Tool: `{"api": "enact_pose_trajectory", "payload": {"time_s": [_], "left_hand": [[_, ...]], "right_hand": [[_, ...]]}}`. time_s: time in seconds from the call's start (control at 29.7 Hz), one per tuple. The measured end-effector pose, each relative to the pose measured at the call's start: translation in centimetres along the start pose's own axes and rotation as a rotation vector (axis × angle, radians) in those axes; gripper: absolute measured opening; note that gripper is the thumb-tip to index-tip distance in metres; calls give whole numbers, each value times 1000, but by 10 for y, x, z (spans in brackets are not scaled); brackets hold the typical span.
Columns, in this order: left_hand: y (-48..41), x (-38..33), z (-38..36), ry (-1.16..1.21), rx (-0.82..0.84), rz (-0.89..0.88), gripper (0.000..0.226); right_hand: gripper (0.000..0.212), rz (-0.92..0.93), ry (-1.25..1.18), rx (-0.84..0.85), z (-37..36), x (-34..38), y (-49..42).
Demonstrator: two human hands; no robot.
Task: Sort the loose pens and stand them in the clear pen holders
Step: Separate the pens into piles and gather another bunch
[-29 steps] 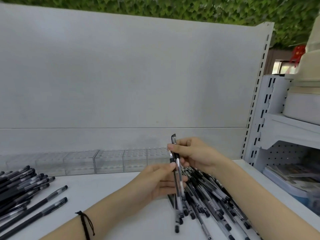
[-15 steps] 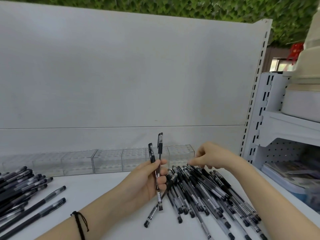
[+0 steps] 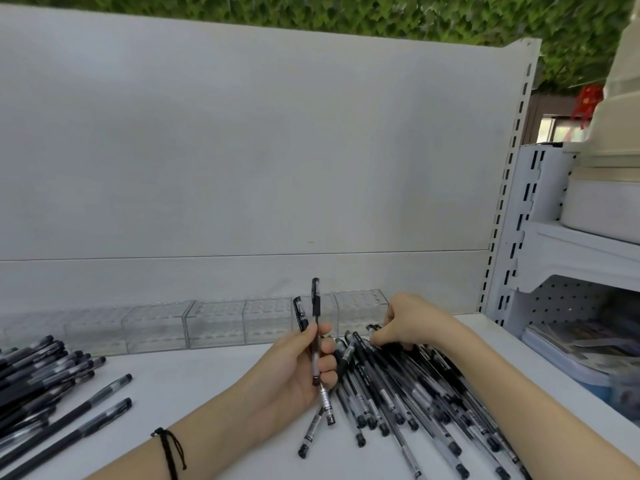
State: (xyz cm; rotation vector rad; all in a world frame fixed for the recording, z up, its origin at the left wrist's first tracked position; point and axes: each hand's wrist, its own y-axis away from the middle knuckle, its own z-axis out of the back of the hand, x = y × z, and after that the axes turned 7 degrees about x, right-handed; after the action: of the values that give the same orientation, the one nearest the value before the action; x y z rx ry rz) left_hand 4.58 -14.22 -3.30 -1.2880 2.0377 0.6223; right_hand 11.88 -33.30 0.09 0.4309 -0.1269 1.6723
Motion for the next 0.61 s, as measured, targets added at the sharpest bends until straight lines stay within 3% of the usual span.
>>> {"api": "enact_pose_trajectory", "payload": {"time_s": [0.24, 0.61], "left_hand": [[-2, -5, -1, 26, 27, -63, 18], [6, -7, -12, -2, 33, 19, 17]], "right_hand": [[29, 46, -273, 100, 11, 1, 10], [18, 358, -1242, 314, 12, 21, 22]]}}
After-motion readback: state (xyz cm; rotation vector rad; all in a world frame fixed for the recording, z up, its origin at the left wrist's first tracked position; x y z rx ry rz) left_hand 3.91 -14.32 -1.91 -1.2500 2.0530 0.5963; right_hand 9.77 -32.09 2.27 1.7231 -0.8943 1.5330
